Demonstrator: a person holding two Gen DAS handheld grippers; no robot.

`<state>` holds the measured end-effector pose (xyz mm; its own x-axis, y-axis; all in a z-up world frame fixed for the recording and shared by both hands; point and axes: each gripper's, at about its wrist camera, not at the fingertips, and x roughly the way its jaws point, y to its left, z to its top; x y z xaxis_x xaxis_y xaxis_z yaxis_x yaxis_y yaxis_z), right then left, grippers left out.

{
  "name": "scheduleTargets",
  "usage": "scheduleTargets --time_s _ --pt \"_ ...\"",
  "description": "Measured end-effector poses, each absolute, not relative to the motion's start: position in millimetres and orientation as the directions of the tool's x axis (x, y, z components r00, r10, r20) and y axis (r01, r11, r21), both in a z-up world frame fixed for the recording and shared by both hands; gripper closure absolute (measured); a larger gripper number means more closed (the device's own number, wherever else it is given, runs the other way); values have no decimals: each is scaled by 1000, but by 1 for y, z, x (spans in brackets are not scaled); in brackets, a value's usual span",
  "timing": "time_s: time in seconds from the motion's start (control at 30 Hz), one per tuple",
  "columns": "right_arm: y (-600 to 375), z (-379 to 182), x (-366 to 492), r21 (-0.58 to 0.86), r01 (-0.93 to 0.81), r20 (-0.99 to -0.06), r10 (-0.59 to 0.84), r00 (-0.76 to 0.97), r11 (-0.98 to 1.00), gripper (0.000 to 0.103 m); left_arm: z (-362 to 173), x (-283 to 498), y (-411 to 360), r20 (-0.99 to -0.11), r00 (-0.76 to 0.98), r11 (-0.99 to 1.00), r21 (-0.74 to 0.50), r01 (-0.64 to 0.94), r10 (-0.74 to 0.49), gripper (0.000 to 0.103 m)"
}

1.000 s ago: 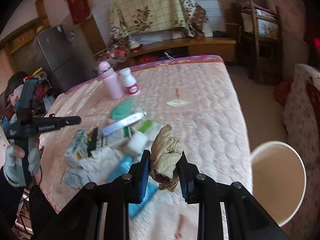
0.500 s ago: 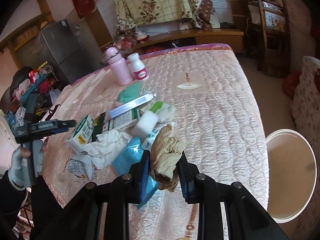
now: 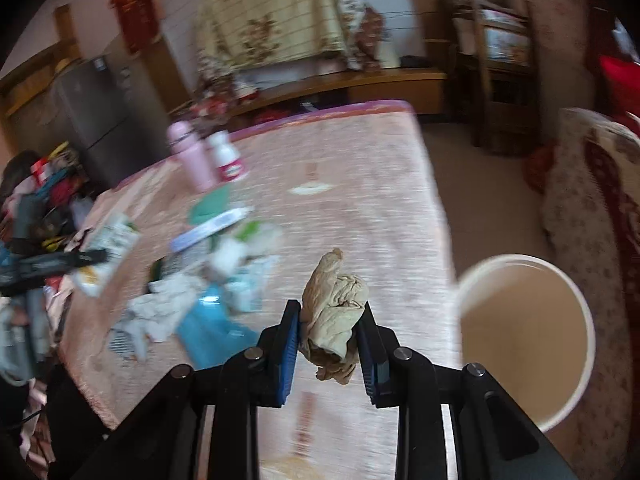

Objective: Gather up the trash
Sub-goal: 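Carry both items to the white bucket and open both tools to drop them, then grasp the green snack wrapper with the left tool while the right tool grasps the blue tissue pack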

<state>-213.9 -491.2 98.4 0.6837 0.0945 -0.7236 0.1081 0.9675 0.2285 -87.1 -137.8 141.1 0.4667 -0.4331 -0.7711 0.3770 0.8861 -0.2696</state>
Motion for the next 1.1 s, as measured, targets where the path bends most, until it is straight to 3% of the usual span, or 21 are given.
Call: scheduleTargets --time_s 0.23,0.4,0.6,0.63,0.73,1.1 --pt "-582 78 -246 212 330 -766 -53 640 920 74 155 -115 -286 -723 282 704 -380 600 -630 63" --pt "-628 51 -251 236 415 -795 -70 602 879 72 134 -130 -390 -712 159 611 -441 657 -684 63" --pt "-662 29 -250 251 489 -797 -109 595 836 71 103 -134 -456 -709 83 566 -481 669 -700 41" --pt "-667 26 -251 257 495 -792 -113 600 830 65 99 -135 -460 -704 83 564 -487 667 -705 41" --pt "-671 23 -255 307 497 -770 -94 630 812 24 91 -133 -460 -706 100 580 -483 655 -701 32" --pt "-647 17 -254 337 457 -770 -38 637 823 24 102 -133 -398 -772 345 745 -235 625 -534 32"
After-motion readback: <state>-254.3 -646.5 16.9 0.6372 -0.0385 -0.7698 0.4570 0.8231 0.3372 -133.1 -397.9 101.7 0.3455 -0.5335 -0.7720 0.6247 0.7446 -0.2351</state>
